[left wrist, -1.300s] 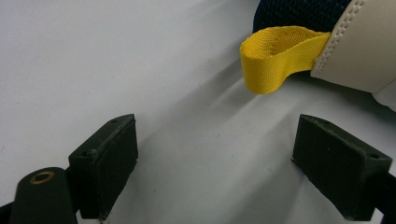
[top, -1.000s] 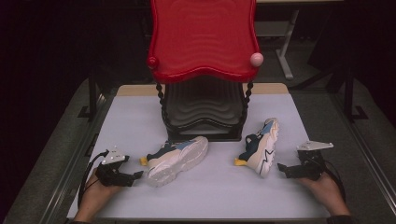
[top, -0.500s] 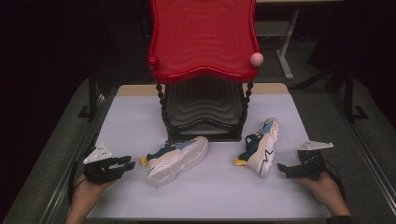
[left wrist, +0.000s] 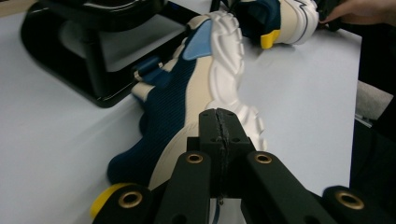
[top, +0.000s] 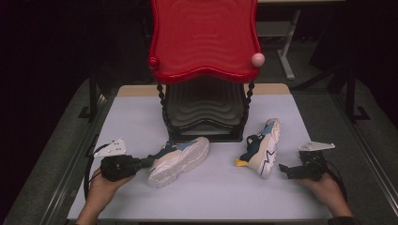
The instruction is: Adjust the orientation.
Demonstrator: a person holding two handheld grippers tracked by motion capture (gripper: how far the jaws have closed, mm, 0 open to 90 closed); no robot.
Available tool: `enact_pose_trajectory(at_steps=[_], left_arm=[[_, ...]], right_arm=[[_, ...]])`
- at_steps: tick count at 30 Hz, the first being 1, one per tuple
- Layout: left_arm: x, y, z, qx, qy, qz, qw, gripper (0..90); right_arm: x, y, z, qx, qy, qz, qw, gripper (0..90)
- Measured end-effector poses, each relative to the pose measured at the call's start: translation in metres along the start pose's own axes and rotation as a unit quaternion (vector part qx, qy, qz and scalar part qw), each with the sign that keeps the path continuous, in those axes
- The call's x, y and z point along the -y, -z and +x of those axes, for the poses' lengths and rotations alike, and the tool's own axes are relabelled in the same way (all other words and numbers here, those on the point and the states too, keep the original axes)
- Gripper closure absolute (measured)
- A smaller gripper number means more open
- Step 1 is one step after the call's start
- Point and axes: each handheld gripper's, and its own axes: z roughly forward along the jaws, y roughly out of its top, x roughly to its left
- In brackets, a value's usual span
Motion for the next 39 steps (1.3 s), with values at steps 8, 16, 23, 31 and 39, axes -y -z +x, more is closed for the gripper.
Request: enact_pose_trajectory(at_steps=[8,16,23,31,39], left_arm=[[-0.005,-0.015,-0.001,0.005,-0.015,0.021,0.9997,89.7],[-0.004,-0.016,-0.004,0.008,-0.015,0.02,0.9997,89.9],[-0.004,-0.016,-0.011,0.018,-0.017,0.014,0.9996,89.9],[-0.003,-0.017,-0.024,0.033,-0.026,0.01,0.9991,89.9],[-0.001,-0.022,-0.041,0.061,-0.034,0.013,0.9975,89.9]], right_arm=[[0.0,0.0,0.0,0.0,0.0,0.0,1.0,0.0],[0.0,0.0,0.0,0.0,0.0,0.0,1.0,0.0],[0.0,0.0,0.0,0.0,0.0,0.0,1.0,0.0],[0.0,0.0,0.0,0.0,0.0,0.0,1.0,0.0],[0.0,0.0,0.0,0.0,0.001,0.0,1.0,0.0]])
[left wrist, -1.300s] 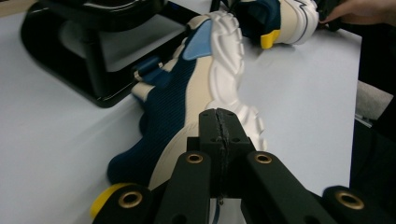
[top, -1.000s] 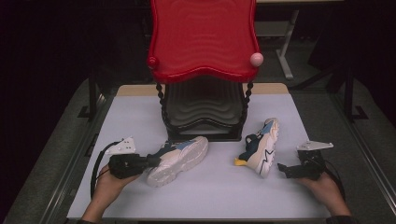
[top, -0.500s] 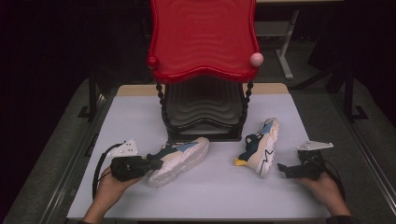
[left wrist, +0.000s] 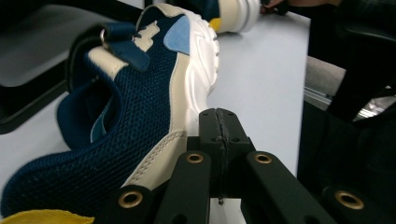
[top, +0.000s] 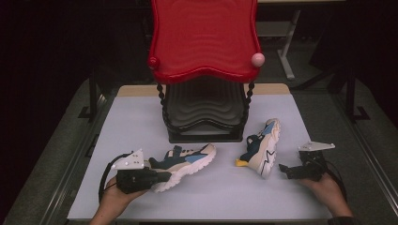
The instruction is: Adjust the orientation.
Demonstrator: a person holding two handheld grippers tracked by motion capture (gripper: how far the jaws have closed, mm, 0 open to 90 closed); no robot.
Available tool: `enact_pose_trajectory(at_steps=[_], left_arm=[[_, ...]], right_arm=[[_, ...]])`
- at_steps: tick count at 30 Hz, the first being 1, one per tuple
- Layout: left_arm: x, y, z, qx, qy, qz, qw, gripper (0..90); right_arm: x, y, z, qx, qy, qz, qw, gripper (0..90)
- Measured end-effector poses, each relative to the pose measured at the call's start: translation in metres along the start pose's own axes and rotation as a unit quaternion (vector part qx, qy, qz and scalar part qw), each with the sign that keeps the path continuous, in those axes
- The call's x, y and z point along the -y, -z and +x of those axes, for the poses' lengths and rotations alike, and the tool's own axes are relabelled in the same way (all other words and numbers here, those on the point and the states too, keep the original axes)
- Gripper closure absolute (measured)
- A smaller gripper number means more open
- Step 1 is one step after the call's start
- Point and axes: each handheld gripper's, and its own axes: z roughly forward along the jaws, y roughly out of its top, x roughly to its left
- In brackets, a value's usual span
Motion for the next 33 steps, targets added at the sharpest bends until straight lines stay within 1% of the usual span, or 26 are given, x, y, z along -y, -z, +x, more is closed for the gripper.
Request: enact_pose_trajectory(at_steps=[3,7,8,10,13,16,19,21,22,23,25,27,30,33], left_arm=[[0.001,-0.003,-0.006,0.007,-0.01,0.005,0.9999,89.8],[0.003,-0.008,-0.013,0.025,-0.009,0.009,0.9996,89.6],[0.003,-0.008,-0.013,0.025,-0.009,0.009,0.9996,89.5],[0.004,-0.01,-0.015,0.038,-0.01,0.009,0.9992,89.7],[0.004,-0.013,-0.019,0.046,-0.019,0.015,0.9986,89.7],[0.005,-0.016,-0.022,0.053,-0.021,0.019,0.9982,89.7],[0.006,-0.02,-0.026,0.064,-0.029,0.031,0.9971,89.7],[0.006,-0.024,-0.031,0.073,-0.036,0.043,0.9957,89.6],[0.005,-0.027,-0.035,0.085,-0.043,0.048,0.9943,89.3],[0.005,-0.027,-0.035,0.085,-0.043,0.048,0.9943,89.3],[0.004,-0.029,-0.04,0.088,-0.052,0.053,0.9933,88.4],[0.002,-0.029,-0.044,0.099,-0.051,0.047,0.9927,88.2],[-0.003,-0.027,-0.044,0.106,-0.053,0.038,0.9923,88.2],[-0.011,-0.021,-0.042,0.106,-0.05,0.017,0.9929,87.4]], right_arm=[[0.0,0.0,0.0,0.0,0.0,0.0,1.0,0.0],[0.0,0.0,0.0,0.0,0.0,0.0,1.0,0.0],[0.0,0.0,0.0,0.0,0.0,0.0,1.0,0.0],[0.0,0.0,0.0,0.0,0.0,0.0,1.0,0.0],[0.0,0.0,0.0,0.0,0.0,0.0,1.0,0.0],[0.0,0.0,0.0,0.0,0.0,0.0,1.0,0.0],[0.0,0.0,0.0,0.0,0.0,0.0,1.0,0.0],[0.0,0.0,0.0,0.0,0.0,0.0,1.0,0.0],[0.0,0.0,0.0,0.0,0.0,0.0,1.0,0.0],[0.0,0.0,0.0,0.0,0.0,0.0,1.0,0.0],[0.0,0.0,0.0,0.0,0.0,0.0,1.0,0.0],[0.0,0.0,0.0,0.0,0.0,0.0,1.0,0.0],[0.0,0.0,0.0,0.0,0.0,0.0,1.0,0.0],[0.0,0.0,0.0,0.0,0.0,0.0,1.0,0.0]])
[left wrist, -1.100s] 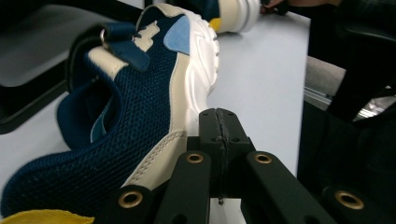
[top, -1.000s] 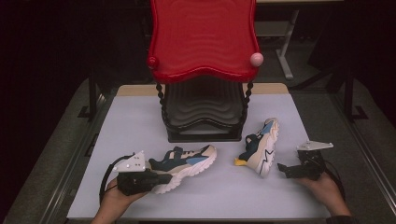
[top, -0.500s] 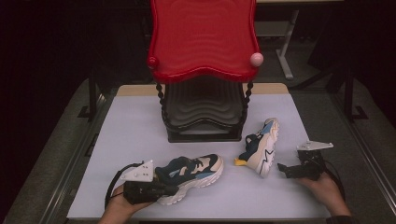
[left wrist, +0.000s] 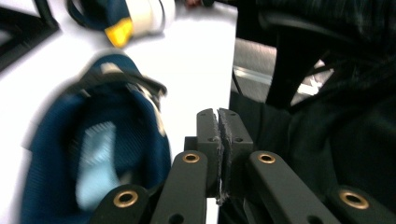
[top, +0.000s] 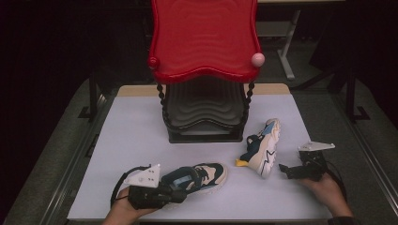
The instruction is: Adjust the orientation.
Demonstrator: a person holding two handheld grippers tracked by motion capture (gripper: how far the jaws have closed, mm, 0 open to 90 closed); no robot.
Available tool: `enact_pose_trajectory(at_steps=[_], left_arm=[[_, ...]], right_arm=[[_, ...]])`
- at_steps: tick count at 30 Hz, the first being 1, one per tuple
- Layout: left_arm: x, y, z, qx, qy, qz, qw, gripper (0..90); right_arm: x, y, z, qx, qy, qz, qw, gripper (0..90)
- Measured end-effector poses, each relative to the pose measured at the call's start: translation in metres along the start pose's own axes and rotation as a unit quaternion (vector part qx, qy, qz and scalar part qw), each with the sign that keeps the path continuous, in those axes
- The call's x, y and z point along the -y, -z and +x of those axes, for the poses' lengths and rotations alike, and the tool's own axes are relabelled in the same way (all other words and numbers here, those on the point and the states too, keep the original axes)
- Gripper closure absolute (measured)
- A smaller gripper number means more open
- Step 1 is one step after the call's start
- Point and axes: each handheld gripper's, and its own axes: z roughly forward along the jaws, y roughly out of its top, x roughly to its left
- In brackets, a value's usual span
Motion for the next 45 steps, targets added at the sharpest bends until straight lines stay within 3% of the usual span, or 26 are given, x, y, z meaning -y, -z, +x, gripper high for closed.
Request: enact_pose_trajectory(at_steps=[8,12,16,27,30,33,35,40,44,45], left_arm=[[-0.021,0.021,0.021,-0.054,-0.003,-0.033,0.998,81.1],[-0.025,0.024,0.039,-0.08,0.004,-0.028,0.9964,73.3],[-0.025,0.019,0.052,-0.091,0.008,-0.017,0.9956,70.0],[-0.023,0.002,0.064,-0.095,0.003,0.022,0.9952,66.1],[-0.022,-0.002,0.067,-0.08,0.009,0.036,0.9961,67.5],[-0.022,-0.004,0.066,-0.079,0.001,0.045,0.9959,71.7],[-0.023,-0.003,0.065,-0.075,-0.003,0.046,0.9961,80.7],[-0.024,-0.001,0.062,-0.102,-0.018,0.048,0.9934,85.3],[-0.02,0.009,0.066,-0.12,-0.006,0.043,0.9918,85.5],[-0.016,0.018,0.069,-0.133,0.005,0.038,0.9904,85.4]], right_arm=[[0.0,0.0,0.0,0.0,0.0,0.0,1.0,0.0],[0.0,0.0,0.0,0.0,-0.001,0.0,1.0,0.0],[0.0,0.0,0.0,0.0,-0.001,0.0,1.0,0.0],[0.0,0.0,0.0,0.0,-0.001,0.0,1.0,0.0],[0.0,0.0,0.0,0.0,-0.001,0.0,1.0,0.0],[0.0,0.0,0.0,0.0,-0.001,0.0,1.0,0.0],[0.0,0.0,0.0,0.0,-0.001,0.0,1.0,0.0],[0.0,0.0,0.0,0.0,-0.001,0.0,1.0,0.0],[0.0,0.0,0.0,0.0,-0.001,0.0,1.0,0.0],[0.0,0.0,0.0,0.0,-0.001,0.0,1.0,0.0]])
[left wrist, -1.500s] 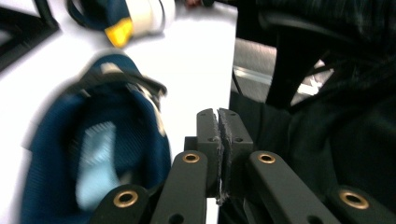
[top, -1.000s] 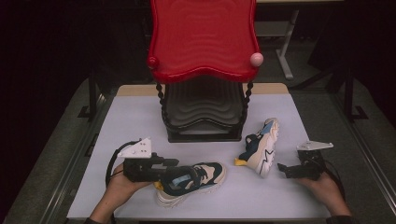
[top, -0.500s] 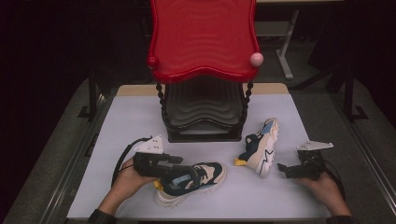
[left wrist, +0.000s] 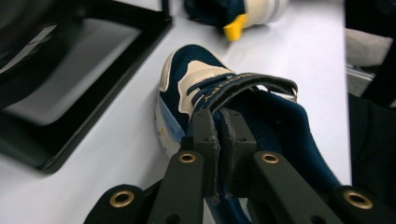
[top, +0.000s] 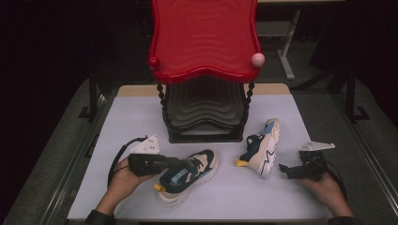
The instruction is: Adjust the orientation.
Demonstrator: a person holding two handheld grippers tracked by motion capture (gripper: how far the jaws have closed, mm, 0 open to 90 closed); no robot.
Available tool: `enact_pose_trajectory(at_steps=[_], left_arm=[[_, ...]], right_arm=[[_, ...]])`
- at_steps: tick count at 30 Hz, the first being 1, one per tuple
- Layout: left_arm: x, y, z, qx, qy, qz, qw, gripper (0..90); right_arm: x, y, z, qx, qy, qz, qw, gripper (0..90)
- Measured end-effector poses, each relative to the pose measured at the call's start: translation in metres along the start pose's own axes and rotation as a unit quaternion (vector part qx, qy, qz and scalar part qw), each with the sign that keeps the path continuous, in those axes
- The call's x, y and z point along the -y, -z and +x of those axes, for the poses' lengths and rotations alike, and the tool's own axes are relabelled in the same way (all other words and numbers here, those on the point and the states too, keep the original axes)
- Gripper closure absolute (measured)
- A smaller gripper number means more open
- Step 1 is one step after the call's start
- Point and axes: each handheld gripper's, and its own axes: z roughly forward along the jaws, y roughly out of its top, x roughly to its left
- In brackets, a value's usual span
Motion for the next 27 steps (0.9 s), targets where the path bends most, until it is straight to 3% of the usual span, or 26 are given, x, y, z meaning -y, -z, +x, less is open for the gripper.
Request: enact_pose_trajectory(at_steps=[3,8,10,12,15,16,17,18,20,21,27], left_arm=[[0.006,0.009,0.005,-0.013,0.009,0.001,0.9999,85.2],[0.026,0.032,0.017,-0.038,0.047,-0.014,0.9981,84.9],[0.035,0.039,0.02,-0.042,0.067,-0.023,0.9966,83.0],[0.04,0.046,0.022,-0.032,0.085,-0.05,0.9946,78.3],[0.045,0.062,0.026,-0.054,0.1,-0.073,0.9908,75.0],[0.045,0.062,0.026,-0.054,0.1,-0.073,0.9908,76.0],[0.047,0.065,0.027,-0.06,0.1,-0.069,0.9908,77.9],[0.056,0.065,0.029,-0.08,0.099,-0.043,0.991,81.6],[0.062,0.064,0.03,-0.084,0.102,-0.029,0.9907,87.2],[0.073,0.06,0.033,-0.083,0.113,-0.006,0.99,88.6],[0.089,0.046,0.028,-0.066,0.123,0.036,0.9895,89.7]], right_arm=[[0.0,0.0,0.0,0.0,0.0,0.0,1.0,0.0],[0.0,0.0,0.0,0.0,0.0,0.0,1.0,0.0],[0.0,0.0,0.0,0.0,0.0,0.0,1.0,0.0],[0.0,0.0,0.0,0.0,0.0,0.0,1.0,0.0],[0.0,0.0,0.0,0.0,0.0,0.0,1.0,0.0],[0.0,0.0,0.0,0.0,0.0,0.0,1.0,0.0],[0.0,0.0,0.0,0.0,0.0,0.0,1.0,0.0],[0.0,0.0,0.0,0.0,0.0,0.0,1.0,0.0],[0.0,0.0,0.0,0.0,0.0,0.0,1.0,0.0],[0.0,0.0,0.0,0.0,0.0,0.0,1.0,0.0],[0.0,0.0,0.0,0.0,0.0,0.0,1.0,0.0]])
